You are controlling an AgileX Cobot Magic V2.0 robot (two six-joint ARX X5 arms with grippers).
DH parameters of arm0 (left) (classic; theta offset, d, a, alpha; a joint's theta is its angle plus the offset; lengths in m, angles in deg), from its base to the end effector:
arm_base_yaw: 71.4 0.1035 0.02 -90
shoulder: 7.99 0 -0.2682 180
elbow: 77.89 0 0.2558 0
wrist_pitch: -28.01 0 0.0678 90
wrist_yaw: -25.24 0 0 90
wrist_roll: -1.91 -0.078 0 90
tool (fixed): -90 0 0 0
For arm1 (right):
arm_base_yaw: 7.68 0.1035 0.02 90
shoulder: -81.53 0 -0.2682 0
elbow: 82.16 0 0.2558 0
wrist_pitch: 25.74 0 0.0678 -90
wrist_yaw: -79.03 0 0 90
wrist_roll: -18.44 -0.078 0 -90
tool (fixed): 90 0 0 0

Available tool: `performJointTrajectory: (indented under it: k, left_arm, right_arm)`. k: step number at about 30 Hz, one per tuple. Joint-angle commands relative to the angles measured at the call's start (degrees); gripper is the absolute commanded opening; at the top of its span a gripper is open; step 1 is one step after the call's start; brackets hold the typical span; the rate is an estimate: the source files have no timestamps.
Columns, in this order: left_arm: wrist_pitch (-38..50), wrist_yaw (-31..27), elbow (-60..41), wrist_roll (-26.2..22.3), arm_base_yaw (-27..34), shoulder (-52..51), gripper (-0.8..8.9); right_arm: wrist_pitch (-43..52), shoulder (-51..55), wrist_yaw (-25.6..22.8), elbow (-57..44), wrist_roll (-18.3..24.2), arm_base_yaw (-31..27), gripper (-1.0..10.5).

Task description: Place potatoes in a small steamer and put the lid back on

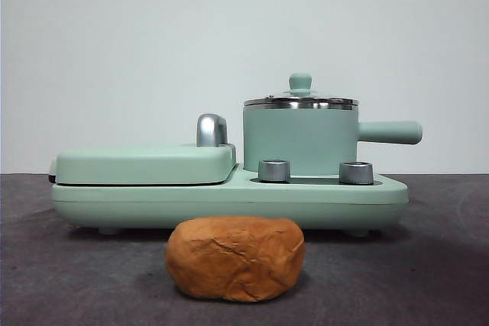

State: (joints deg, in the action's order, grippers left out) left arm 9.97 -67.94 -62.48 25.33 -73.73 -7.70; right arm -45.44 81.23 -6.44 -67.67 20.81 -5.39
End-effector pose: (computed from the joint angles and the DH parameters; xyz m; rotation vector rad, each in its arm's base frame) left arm 0.1443 -0.0015 0.1642 -0.4062 0.0472 0.0250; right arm 0.1443 0.0119 0.1536 -0.0394 0.0937 0.1209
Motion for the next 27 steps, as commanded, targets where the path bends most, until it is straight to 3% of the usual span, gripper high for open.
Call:
performJointTrajectory:
  k: [1, 6, 10, 15, 20, 27]
  left_arm:
    - [0.9, 0.0, -1.1, 0.3, 0.0, 0.0, 0.06]
    - [5.6, 0.0, -1.1, 5.6, 0.0, 0.0, 0.06]
    - [7.0, 0.0, 0.7, 6.0, 0.0, 0.0, 0.07]
    - [5.0, 0.2, 6.6, 5.4, 0.0, 1.9, 0.08]
    - [-1.1, 2.7, 16.0, -0.2, 0.0, 7.3, 0.09]
    - [-11.3, 12.3, 31.1, -8.8, 0.0, 19.2, 0.08]
  right_arm:
    - [2.0, 0.1, 0.1, -0.2, -8.3, 0.2, 0.3]
    - [4.8, 0.1, 0.1, -0.2, -19.6, 0.2, 0.3]
    - [7.9, 0.1, 0.5, 0.5, -26.2, 0.2, 0.1]
    - [7.3, -0.2, 1.9, 5.1, -26.4, 0.2, 0.1]
    - [2.8, -4.0, 2.0, 12.6, -25.4, 0.2, 0.1]
    - [-2.3, -15.4, 9.0, 24.8, -14.6, 0.2, 0.1]
